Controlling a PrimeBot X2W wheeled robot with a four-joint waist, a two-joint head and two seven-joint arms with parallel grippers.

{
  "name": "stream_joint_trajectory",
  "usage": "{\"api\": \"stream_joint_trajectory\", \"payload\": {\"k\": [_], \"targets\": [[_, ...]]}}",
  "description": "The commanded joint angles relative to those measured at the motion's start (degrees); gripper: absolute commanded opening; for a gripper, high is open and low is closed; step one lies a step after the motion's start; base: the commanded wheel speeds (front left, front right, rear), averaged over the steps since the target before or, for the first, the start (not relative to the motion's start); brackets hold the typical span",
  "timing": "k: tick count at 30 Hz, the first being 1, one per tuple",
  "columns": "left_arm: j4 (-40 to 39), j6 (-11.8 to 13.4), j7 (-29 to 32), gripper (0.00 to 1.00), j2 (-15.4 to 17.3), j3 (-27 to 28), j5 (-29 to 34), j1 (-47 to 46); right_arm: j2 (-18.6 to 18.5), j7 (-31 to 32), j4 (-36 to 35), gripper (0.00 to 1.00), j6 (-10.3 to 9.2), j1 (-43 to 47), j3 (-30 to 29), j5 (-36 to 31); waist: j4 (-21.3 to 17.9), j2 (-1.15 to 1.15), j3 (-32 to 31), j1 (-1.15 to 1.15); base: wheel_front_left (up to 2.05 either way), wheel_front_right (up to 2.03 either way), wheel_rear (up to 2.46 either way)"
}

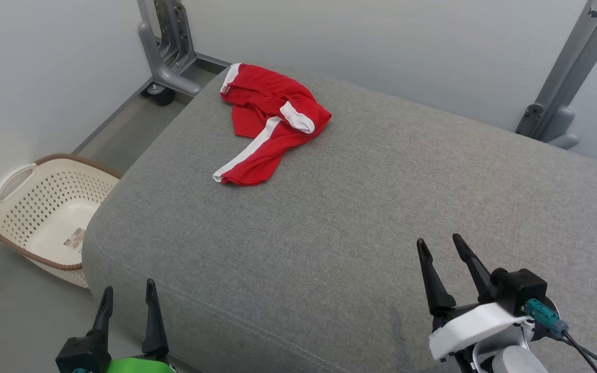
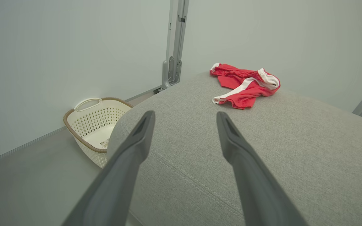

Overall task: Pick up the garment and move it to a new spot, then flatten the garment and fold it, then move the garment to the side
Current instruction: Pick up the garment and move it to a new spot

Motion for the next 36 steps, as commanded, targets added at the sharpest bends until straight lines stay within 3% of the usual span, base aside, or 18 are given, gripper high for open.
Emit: {"api": "stream_joint_trajectory", "payload": {"k": [1, 10, 19, 24, 29, 34, 36], "targets": [[-0.39, -0.17, -0.02, 1.0, 0.14, -0.03, -0.29, 0.52, -0.19, -0.22, 0.0, 1.0, -0.08, -0.46, -0.03, 0.42, -0.32, 0.0, 0.5, 0.0, 0.0, 0.0, 0.0], [-1.73, 0.28, -0.02, 1.0, -0.16, -0.04, -1.74, -2.8, -0.19, -0.1, -1.87, 1.0, -0.08, -3.1, -1.99, -2.8, -3.35, 0.0, 5.85, 0.0, 0.0, 0.0, 0.0], [-2.6, -1.5, -0.01, 1.0, 1.13, 1.19, -1.09, -13.27, -0.2, 2.29, -5.79, 1.0, -0.08, -7.71, -3.63, -7.17, -9.22, 0.0, 15.17, 0.0, 0.0, 0.0, 0.0], [-0.1, -4.35, 1.17, 1.0, 5.45, 1.41, -1.02, -23.5, -0.2, 3.22, -7.92, 1.0, -0.08, -9.85, -3.71, -8.75, -13.87, 0.0, 20.14, 0.0, 0.0, 0.0, 0.0], [2.94, -7.48, 6.66, 1.0, 11.69, 0.9, -3.82, -34.36, -0.18, 3.69, -9.17, 1.0, -0.08, -11.12, -4.35, -9.85, -18.33, 0.0, 24.32, 0.0, 0.0, 0.0, 0.0], [7.26, -8.41, 13.23, 1.0, 17.91, -2.44, -10.17, -43.11, -0.18, 3.69, -10.01, 1.0, -0.08, -11.79, -5.01, -10.47, -21.76, 0.0, 27.56, 0.0, 0.0, 0.0, 0.0], [8.09, -8.45, 14.27, 1.0, 19.01, -3.66, -11.26, -44.49, -0.17, 3.7, -10.17, 1.0, -0.08, -11.93, -5.12, -10.58, -22.35, 0.0, 28.17, 0.0, 0.0, 0.0, 0.0]]}}
